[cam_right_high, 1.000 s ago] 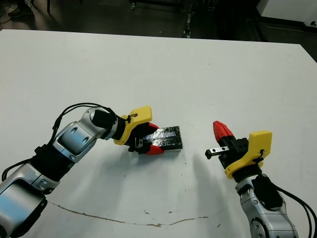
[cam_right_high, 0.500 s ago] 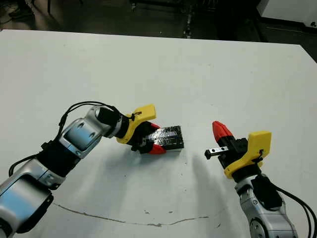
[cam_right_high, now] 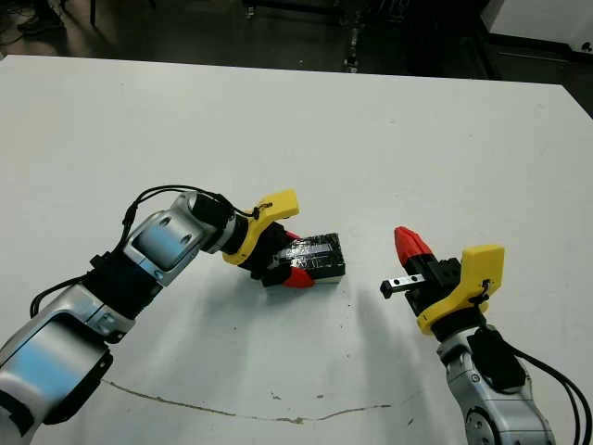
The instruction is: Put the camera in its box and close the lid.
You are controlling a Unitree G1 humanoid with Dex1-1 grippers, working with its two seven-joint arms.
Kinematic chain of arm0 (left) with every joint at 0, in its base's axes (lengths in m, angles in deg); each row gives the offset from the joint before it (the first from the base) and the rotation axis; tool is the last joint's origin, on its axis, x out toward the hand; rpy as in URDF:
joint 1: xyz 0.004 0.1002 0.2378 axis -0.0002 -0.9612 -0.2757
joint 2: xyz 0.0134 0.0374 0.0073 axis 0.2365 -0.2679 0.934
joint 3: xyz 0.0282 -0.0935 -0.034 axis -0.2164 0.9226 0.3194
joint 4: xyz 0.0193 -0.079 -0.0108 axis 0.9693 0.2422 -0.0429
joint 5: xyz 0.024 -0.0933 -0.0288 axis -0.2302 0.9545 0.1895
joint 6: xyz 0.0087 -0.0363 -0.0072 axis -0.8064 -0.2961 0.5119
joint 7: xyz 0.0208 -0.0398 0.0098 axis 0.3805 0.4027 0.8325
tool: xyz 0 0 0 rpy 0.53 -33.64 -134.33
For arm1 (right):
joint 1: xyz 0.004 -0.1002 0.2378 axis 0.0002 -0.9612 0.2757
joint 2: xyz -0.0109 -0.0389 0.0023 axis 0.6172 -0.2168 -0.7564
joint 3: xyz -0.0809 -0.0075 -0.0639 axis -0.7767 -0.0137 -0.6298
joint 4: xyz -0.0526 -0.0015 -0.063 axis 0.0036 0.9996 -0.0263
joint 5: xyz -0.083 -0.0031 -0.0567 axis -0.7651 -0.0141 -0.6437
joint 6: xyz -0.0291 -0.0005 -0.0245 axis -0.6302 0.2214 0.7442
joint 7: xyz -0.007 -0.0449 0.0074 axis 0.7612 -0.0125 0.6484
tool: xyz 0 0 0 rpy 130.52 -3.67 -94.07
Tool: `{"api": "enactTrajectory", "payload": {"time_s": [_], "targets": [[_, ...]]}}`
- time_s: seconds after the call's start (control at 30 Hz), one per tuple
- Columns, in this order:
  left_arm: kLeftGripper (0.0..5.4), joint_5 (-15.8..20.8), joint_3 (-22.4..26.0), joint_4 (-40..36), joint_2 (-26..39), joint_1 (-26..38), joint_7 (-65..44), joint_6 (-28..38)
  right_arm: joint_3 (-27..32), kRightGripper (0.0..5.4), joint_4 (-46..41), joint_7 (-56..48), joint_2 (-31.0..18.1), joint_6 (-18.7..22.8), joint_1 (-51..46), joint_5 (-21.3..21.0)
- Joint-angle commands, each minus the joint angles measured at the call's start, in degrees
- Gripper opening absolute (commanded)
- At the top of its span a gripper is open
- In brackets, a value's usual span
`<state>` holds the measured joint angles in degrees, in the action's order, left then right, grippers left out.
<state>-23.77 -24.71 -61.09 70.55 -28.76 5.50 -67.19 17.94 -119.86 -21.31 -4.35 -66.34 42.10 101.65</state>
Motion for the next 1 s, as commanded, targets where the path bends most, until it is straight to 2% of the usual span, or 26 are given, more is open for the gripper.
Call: {"api": "enactTrajectory", "payload": {"time_s": [0.03, 0.2, 0.4, 0.73, 1.0], "targets": [[3.18, -0.4, -3.4, 1.9, -3.1, -2.2, -1.2, 0.0, 0.5, 0.00, -0.3, 0.3, -0.4, 0.9, -0.3, 0.5], [3.17, -3.4, -5.3, 1.3, -1.8, -3.1, -1.9, 9.3, 0.7, 0.00, -0.1, 0.1, -0.5, 0.9, -0.2, 1.2], [4.07, -7.4, -6.8, 1.5, -0.9, -3.5, -2.6, 18.4, 0.7, 0.00, 0.0, -0.2, -0.8, 0.5, 0.0, 1.1], [5.39, -8.8, -6.8, 2.2, -1.8, -3.7, -3.5, 18.1, 0.3, 0.00, -0.4, 0.3, -0.6, 0.5, -0.2, 0.4], [5.39, -8.5, -6.4, 2.7, -2.0, -3.8, -3.6, 18.0, 0.4, 0.00, -0.2, 0.0, -0.7, 0.6, -0.4, 0.6]]}}
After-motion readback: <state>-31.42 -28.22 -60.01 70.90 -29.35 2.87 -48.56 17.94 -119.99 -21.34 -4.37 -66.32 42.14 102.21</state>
